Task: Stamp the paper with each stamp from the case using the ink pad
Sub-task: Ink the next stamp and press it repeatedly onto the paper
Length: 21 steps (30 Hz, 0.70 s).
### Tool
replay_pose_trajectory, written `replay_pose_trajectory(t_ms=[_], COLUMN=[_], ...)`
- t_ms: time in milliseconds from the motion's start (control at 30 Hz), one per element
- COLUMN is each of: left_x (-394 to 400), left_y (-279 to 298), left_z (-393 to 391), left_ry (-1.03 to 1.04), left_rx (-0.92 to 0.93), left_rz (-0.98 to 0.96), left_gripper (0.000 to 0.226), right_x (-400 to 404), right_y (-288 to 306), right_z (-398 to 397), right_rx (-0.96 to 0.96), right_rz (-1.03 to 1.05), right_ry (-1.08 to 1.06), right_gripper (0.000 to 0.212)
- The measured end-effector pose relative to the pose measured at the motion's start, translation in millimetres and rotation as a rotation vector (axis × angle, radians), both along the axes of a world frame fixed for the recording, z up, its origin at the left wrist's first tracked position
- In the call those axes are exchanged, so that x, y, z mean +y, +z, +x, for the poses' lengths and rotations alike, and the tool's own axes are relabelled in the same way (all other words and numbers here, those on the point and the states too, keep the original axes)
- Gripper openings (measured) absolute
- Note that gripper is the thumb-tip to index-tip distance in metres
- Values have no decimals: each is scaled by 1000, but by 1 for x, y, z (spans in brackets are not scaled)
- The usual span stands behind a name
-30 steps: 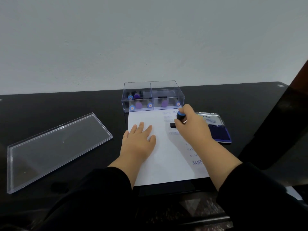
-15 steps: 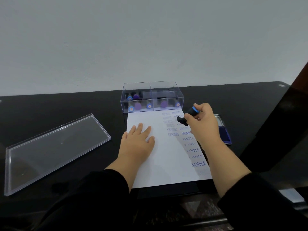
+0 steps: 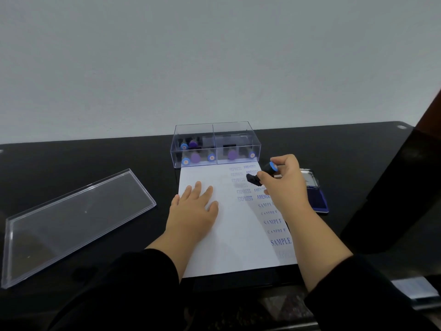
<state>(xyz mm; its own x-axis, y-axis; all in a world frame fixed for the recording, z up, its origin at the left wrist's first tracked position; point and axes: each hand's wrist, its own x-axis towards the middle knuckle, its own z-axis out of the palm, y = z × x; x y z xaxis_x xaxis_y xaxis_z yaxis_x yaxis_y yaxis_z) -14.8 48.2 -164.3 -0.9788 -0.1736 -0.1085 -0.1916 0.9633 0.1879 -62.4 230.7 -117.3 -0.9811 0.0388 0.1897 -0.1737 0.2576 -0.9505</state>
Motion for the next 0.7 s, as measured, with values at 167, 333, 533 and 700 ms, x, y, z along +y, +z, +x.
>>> replay_pose_trajectory(t_ms=[167, 333, 533, 700], left_x=[1, 3, -2, -10], left_y=[3, 10, 32, 46], left_z=[-1, -1, -11, -30], left_ry=[5, -15, 1, 22], left_rx=[-47, -132, -184, 52], left_rz=[-31, -30, -76, -155], left_gripper=[57, 57, 61, 62], right_x=[-1, -2, -13, -26], right_y=[6, 10, 21, 42], right_z=[1, 2, -9, -39], right_rx=[-29, -38, -20, 24], right_rz=[-28, -57, -3, 73], right_ry=[5, 14, 25, 61], right_gripper=[32, 31, 26, 26])
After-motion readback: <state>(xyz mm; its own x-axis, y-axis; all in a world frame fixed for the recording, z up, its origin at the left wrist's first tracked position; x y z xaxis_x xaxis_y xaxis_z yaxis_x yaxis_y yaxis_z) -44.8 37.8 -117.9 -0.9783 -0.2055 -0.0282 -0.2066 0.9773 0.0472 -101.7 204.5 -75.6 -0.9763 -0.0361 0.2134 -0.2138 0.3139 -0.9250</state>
